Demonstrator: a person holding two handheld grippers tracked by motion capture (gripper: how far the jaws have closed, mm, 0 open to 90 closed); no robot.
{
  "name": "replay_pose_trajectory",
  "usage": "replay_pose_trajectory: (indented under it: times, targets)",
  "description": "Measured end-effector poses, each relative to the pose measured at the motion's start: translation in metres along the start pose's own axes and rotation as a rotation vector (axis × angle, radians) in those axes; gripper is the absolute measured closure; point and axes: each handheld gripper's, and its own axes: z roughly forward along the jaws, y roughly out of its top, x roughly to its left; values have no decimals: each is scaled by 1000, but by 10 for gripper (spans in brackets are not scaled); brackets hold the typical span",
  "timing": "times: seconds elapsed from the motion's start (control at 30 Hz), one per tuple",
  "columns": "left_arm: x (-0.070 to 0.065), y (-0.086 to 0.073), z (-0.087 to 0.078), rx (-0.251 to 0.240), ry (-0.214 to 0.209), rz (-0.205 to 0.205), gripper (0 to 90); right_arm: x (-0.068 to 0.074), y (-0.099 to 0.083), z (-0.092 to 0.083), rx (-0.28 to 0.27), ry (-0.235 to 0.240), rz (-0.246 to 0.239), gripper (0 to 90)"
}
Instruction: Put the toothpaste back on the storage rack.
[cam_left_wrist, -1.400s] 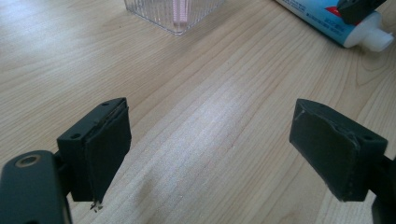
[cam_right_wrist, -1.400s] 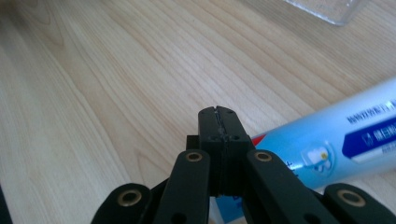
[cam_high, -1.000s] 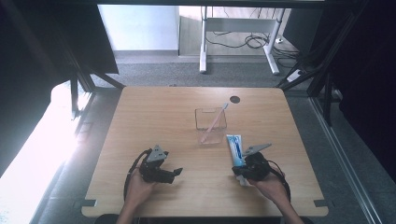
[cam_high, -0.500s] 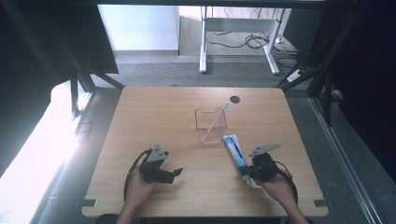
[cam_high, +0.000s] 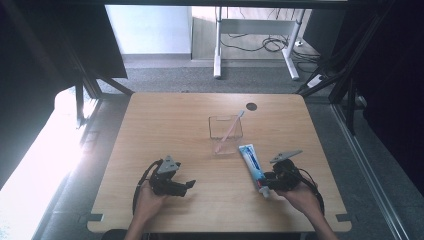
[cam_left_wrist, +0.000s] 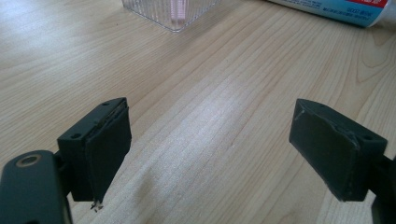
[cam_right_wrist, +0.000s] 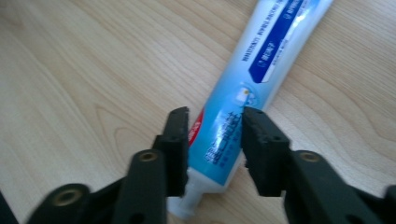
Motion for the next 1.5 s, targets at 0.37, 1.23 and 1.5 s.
replay_pose_trajectory:
  times: [0.37, 1.23, 1.5]
  targets:
    - [0, 0, 0, 0, 0, -2, 132, -9, 23, 17, 71, -48, 65, 425]
    - [1, -1, 0, 8, -4, 4, 133, -11, 55, 49, 235, -164, 109, 595]
    - [1, -1, 0, 11, -1, 7, 133, -16, 51, 38, 219, -173, 102, 728]
